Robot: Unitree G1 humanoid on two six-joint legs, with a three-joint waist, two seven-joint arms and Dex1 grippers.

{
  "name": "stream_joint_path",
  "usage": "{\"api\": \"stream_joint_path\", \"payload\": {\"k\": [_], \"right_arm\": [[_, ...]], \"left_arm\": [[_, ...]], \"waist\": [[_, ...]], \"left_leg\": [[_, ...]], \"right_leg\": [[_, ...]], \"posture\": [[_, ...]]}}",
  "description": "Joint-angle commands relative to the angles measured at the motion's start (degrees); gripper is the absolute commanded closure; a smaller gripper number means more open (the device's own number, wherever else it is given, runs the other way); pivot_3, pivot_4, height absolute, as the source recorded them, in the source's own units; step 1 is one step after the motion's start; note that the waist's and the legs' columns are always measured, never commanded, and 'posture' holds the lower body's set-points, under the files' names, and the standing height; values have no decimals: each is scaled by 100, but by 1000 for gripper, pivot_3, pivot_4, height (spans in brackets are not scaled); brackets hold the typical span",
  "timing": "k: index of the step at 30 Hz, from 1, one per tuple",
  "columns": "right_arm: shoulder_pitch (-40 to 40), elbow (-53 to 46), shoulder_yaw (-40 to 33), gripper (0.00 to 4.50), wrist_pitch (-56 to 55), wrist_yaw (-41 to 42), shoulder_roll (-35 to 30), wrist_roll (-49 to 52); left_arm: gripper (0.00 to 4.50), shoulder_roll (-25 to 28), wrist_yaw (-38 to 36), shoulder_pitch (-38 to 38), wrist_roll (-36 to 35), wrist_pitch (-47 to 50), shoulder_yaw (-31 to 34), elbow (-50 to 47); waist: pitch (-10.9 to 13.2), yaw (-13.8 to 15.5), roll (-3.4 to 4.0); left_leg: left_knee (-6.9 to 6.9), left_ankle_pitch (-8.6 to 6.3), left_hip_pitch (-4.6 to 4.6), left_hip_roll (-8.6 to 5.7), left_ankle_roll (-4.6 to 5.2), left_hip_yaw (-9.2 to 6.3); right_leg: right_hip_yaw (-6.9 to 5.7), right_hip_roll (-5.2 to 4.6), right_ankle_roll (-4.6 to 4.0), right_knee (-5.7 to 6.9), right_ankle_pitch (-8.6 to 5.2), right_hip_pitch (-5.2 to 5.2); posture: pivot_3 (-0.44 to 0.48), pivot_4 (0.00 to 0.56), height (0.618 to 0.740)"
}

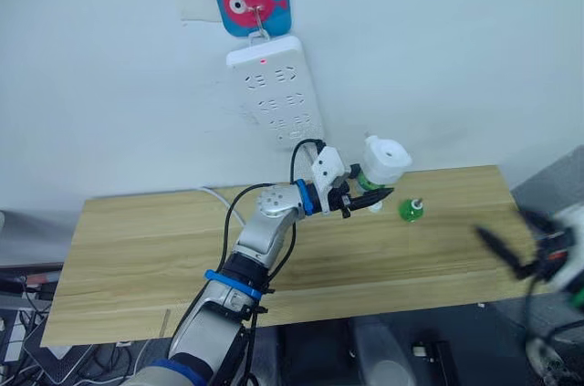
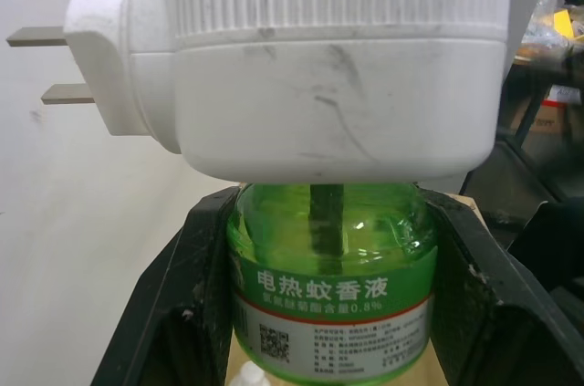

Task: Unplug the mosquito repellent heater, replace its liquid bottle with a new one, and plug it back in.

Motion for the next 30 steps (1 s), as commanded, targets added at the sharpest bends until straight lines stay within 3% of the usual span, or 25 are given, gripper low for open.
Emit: {"api": "stream_joint_path", "payload": {"k": [1,5,9,13,15,21,30], "right_arm": [[-437,494,-764,39,295,28,-420,174],[-993,470,-816,39,761,-171,-607,413],[-1274,-693,-515,39,1665,-1026,-106,1545],[-967,-2347,187,39,1831,-2788,585,3619],[-936,-2776,521,39,1689,-3461,595,4106],[-1719,-3216,1945,39,1222,-5217,636,4531],[-2171,-2994,2945,39,943,-5849,940,3921]], "left_arm": [[2213,-69,-71,-14,-56,-97,10,-213],[2213,-55,-93,34,-74,-83,24,-275],[2213,-58,-92,22,-138,-75,83,-313],[2213,-72,-56,16,-197,3,125,-343],[2213,-68,-64,23,-186,11,137,-333],[2213,-85,-29,21,-158,24,144,-301],[2213,-201,46,-5,-164,55,137,-387]], "waist": [[-8,-13,-13],[-11,-36,-16],[-12,-41,-15],[-12,-22,-14],[-12,-24,-14],[-22,-37,-30],[-22,-40,-30]], "left_leg": [[-5,-2,12,1,3,15],[-13,-13,34,12,23,54],[-9,-14,36,25,25,67],[-6,-14,32,28,25,63],[-4,-15,31,23,25,66],[2,-14,31,15,25,68],[-4,-14,29,19,25,63]], "right_leg": [[15,3,0,6,0,1],[47,40,0,7,0,3],[63,38,0,11,0,0],[62,26,2,20,-2,-2],[64,20,2,20,-2,-2],[67,14,8,13,0,-2],[62,17,9,-1,0,-2]], "posture": [[-218,238,740],[-219,235,740],[-215,237,740],[-217,241,740],[-219,242,740],[-224,249,740],[-216,254,740]]}}
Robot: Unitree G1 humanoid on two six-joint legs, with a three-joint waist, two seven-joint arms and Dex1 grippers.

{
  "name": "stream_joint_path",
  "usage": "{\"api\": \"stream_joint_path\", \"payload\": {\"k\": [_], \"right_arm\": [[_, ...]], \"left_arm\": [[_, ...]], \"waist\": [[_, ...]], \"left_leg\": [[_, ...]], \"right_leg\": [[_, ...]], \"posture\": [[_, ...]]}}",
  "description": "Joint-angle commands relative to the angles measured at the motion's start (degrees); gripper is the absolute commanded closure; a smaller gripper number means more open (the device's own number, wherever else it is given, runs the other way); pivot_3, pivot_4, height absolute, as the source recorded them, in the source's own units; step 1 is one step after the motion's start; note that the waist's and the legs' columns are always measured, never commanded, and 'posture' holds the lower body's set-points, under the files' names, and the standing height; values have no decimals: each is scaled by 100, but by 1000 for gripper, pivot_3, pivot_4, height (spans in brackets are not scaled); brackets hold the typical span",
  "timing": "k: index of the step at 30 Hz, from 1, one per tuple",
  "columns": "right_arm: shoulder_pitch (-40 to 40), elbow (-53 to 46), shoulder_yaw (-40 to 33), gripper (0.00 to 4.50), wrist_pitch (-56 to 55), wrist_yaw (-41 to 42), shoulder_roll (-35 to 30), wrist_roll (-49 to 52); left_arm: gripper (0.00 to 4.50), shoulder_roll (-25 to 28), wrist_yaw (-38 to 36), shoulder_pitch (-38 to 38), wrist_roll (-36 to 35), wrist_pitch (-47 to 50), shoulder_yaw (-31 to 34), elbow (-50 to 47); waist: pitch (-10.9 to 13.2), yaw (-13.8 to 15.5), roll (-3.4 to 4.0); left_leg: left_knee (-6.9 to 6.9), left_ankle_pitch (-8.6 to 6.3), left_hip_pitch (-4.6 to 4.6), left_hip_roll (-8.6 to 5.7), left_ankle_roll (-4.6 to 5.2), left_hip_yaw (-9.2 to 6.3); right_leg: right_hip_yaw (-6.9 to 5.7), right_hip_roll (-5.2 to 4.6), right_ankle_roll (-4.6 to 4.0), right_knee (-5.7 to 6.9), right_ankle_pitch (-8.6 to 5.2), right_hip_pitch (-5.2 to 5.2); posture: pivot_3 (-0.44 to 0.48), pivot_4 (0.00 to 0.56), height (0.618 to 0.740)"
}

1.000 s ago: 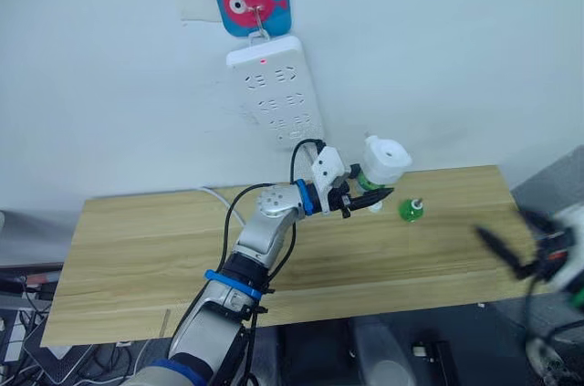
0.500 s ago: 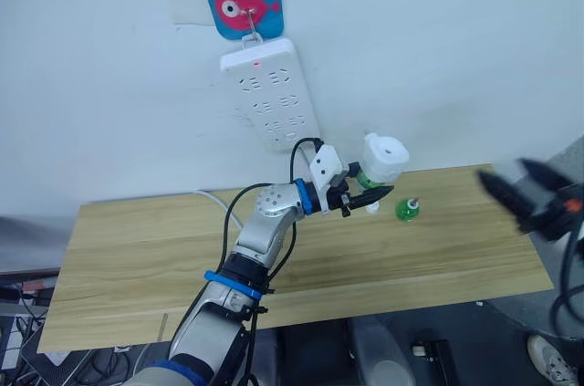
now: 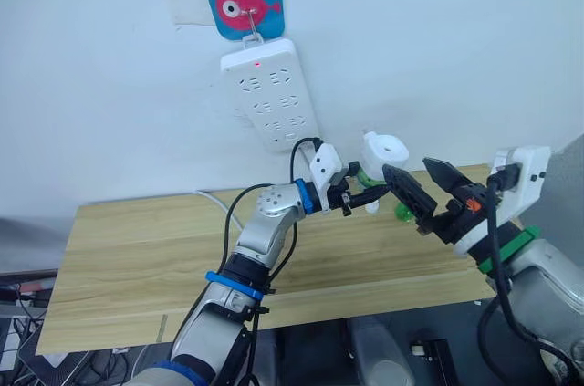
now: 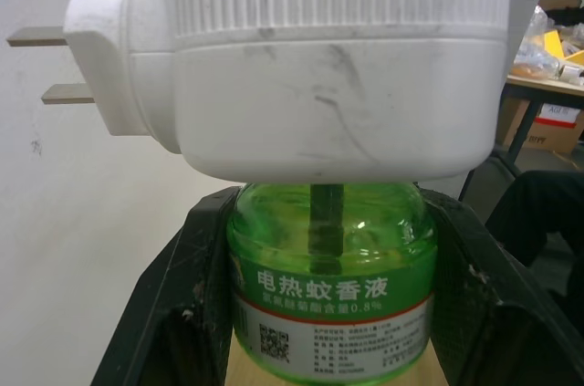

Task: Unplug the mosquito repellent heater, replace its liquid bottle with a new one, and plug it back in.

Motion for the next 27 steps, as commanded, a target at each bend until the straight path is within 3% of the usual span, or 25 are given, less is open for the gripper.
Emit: {"api": "stream_joint_path", "payload": {"k": [1,27], "right_arm": [[66,-31,72,39,-166,-50,12,-276],[-453,707,847,39,-207,344,718,-1323]], "left_arm": [[2213,-74,21,-37,-77,-51,36,-302],[2213,-114,-36,97,-83,25,-88,-552]], "waist": [[0,0,0],[0,-4,0]], "left_leg": [[0,0,0,0,0,1],[-2,-1,1,1,1,-1]], "right_leg": [[0,0,0,0,0,0],[1,0,0,-3,0,0]], "posture": [[-216,254,740],[-207,252,740]]}}
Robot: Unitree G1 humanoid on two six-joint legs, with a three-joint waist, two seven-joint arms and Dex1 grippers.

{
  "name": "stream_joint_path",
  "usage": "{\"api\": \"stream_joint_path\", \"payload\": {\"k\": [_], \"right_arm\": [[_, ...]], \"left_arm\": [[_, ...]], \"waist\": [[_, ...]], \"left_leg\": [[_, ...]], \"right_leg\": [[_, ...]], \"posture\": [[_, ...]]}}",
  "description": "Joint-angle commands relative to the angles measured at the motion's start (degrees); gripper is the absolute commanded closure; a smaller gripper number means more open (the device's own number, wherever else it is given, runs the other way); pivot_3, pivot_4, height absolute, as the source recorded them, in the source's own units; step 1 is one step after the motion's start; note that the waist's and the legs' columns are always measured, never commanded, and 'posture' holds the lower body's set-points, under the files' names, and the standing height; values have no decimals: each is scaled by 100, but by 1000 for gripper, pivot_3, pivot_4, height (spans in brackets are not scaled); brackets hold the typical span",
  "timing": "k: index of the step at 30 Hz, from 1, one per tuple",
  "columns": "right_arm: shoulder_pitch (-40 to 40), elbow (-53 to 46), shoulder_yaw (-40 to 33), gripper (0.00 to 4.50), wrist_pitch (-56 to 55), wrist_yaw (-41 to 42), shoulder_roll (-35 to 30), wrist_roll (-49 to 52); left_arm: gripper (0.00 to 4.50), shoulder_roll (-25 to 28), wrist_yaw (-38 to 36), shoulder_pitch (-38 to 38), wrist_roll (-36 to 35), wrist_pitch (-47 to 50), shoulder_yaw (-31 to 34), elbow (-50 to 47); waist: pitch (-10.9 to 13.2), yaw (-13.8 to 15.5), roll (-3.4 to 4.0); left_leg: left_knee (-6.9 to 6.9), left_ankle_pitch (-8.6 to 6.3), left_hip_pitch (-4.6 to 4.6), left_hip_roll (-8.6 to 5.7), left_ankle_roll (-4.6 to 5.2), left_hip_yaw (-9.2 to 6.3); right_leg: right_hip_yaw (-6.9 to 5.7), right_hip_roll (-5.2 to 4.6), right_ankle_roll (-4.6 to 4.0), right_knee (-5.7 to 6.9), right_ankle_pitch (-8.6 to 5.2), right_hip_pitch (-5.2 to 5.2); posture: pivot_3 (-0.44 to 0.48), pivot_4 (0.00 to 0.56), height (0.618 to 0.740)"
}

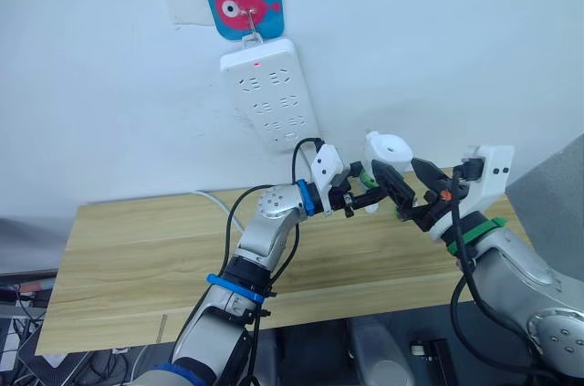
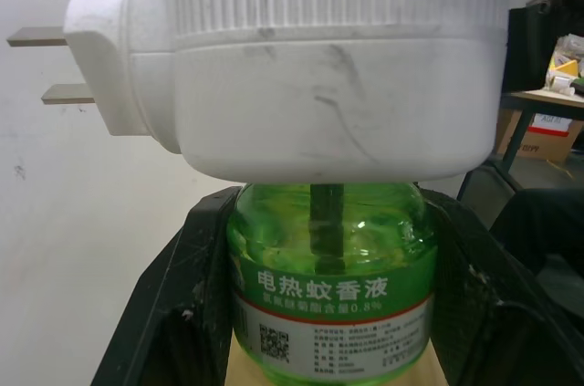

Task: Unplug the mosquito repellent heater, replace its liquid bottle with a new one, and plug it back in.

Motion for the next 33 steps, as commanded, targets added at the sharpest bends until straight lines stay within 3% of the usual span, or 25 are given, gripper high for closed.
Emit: {"api": "stream_joint_path", "payload": {"k": [1,15,21,25,26,31,33], "right_arm": [[-66,-74,58,39,-63,115,113,-278],[-275,102,136,39,109,333,508,-850],[-313,54,73,1418,152,399,607,-895],[-278,7,70,1434,193,410,660,-908],[-275,11,69,1434,196,417,673,-926],[-233,-2,9,1435,204,504,606,-1164],[-178,-16,-54,1435,176,565,549,-1316]], "left_arm": [[2213,-88,-17,-10,-54,-13,-68,-331],[2213,-119,-22,51,-122,135,-86,-486],[2213,-94,-39,99,-132,192,-99,-552],[2213,-76,-94,108,-161,295,-124,-591],[1476,-54,-151,114,-214,413,-130,-613],[20,212,-470,63,-329,638,-110,-783],[0,397,-560,-39,-381,684,29,-808]], "waist": [[0,4,0],[0,1,0],[0,1,0],[0,1,0],[-1,1,1],[-2,1,3],[-2,1,3]], "left_leg": [[0,0,0,-1,0,-1],[-1,0,0,0,0,-2],[-1,0,0,0,0,-2],[-1,0,0,0,0,-3],[-1,0,0,0,0,-2],[-2,0,0,0,0,-2],[-2,0,0,1,-1,-2]], "right_leg": [[0,0,0,0,0,0],[0,0,0,-1,0,-1],[0,0,0,-1,0,-1],[-1,-1,0,-1,0,-1],[0,-1,0,-1,0,-1],[0,-1,0,0,0,-2],[0,0,0,1,0,-3]], "posture": [[-206,252,740],[-200,248,740],[-200,248,740],[-200,248,740],[-194,240,740],[-184,236,740],[-172,230,740]]}}
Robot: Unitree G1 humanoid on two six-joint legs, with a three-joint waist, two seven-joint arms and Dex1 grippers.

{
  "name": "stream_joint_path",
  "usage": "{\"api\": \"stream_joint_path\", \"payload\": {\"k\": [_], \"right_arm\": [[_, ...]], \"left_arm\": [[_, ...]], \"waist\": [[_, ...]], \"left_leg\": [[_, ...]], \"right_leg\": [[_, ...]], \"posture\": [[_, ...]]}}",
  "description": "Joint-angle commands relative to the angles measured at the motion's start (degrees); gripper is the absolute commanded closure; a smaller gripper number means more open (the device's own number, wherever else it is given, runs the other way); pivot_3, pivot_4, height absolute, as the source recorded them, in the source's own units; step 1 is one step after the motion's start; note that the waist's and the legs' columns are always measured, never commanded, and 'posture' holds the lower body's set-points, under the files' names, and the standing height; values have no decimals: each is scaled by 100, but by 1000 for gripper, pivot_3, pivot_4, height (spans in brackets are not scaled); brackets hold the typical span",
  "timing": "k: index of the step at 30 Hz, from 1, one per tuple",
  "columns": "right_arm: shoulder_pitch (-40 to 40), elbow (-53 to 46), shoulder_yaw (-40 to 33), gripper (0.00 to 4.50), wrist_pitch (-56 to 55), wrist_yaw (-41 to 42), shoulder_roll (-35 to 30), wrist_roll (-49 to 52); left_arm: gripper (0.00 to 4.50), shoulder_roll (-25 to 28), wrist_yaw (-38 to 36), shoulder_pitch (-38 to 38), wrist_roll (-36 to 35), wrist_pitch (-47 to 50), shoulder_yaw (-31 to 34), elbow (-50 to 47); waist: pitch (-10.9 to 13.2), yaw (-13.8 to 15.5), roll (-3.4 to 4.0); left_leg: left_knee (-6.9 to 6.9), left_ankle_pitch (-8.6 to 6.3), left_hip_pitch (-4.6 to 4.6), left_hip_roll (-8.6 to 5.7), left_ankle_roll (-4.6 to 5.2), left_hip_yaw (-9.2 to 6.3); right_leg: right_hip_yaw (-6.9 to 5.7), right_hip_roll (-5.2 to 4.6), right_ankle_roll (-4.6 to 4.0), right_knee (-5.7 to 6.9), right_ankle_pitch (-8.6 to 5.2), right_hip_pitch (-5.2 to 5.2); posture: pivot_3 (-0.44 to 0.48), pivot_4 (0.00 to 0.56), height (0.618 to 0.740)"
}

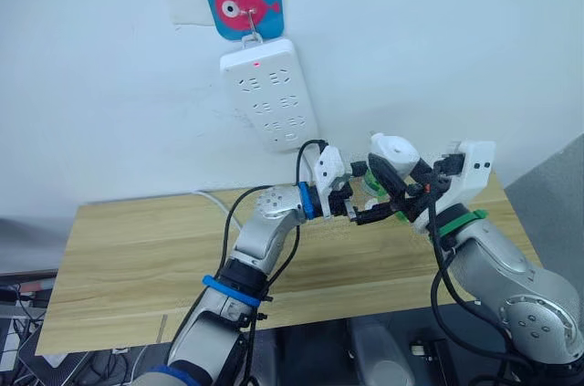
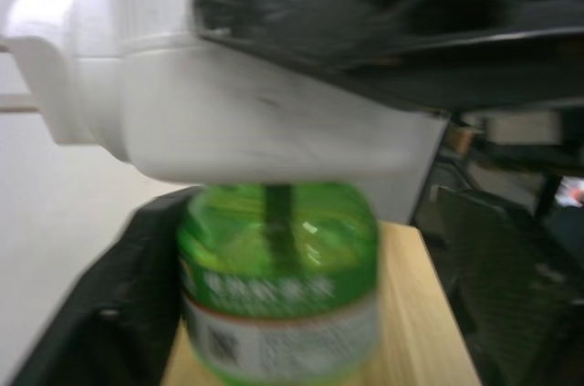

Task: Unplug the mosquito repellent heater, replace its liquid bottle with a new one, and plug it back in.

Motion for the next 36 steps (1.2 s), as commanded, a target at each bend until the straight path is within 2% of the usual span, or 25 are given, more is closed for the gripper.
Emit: {"api": "stream_joint_path", "payload": {"k": [1,5,9,16,18,22,26,31,36], "right_arm": [[90,-285,-246,1435,-92,184,-128,-272],[251,-394,-337,1436,-108,343,-198,-406],[344,-598,-300,1436,-67,588,-276,-386],[311,-836,-166,1437,15,905,-372,-301],[297,-813,-161,1437,19,947,-351,-306],[186,-699,-109,1437,37,1054,-313,-405],[166,-593,-110,1437,7,1188,-291,-506],[126,-594,-124,1437,41,1257,-259,-545],[99,-645,-164,1437,96,1236,-245,-515]], "left_arm": [[0,285,-219,-189,-209,77,244,-256],[0,832,-419,-234,-460,351,596,-433],[0,1402,-525,93,-813,612,1023,-1041],[0,1880,163,760,-857,376,1853,-1609],[0,1930,307,775,-880,314,2044,-1564],[0,2177,104,844,-947,224,2146,-1461],[0,2228,204,398,-904,71,2246,-936],[0,2319,-80,71,-858,-199,2232,-323],[0,2564,-362,192,-949,-201,2276,-349]], "waist": [[0,5,0],[-3,4,4],[-6,2,6],[-24,50,2],[-26,129,-1],[-29,183,-6],[-30,210,-8],[-30,264,-9],[-31,243,-11]], "left_leg": [[0,0,0,0,0,-1],[-1,0,0,0,0,-2],[-6,2,1,4,-4,-10],[-6,2,2,6,-4,-22],[-3,1,1,2,-3,-23],[0,1,1,-2,-1,-22],[0,0,2,-3,-1,-23],[14,6,8,-6,-9,-19],[14,14,12,0,-16,-20]], "right_leg": [[0,0,0,0,0,0],[1,0,0,1,0,-1],[4,0,0,2,0,-6],[5,-1,0,2,0,-8],[4,-3,0,2,0,-8],[5,-8,0,4,0,-7],[0,-8,0,9,0,-7],[3,-7,4,39,5,-6],[1,0,4,46,15,-6]], "posture": [[-172,230,740],[-158,222,740],[-137,221,740],[-99,223,740],[-93,225,740],[-86,230,740],[-84,232,740],[-95,232,740],[-101,237,740]]}}
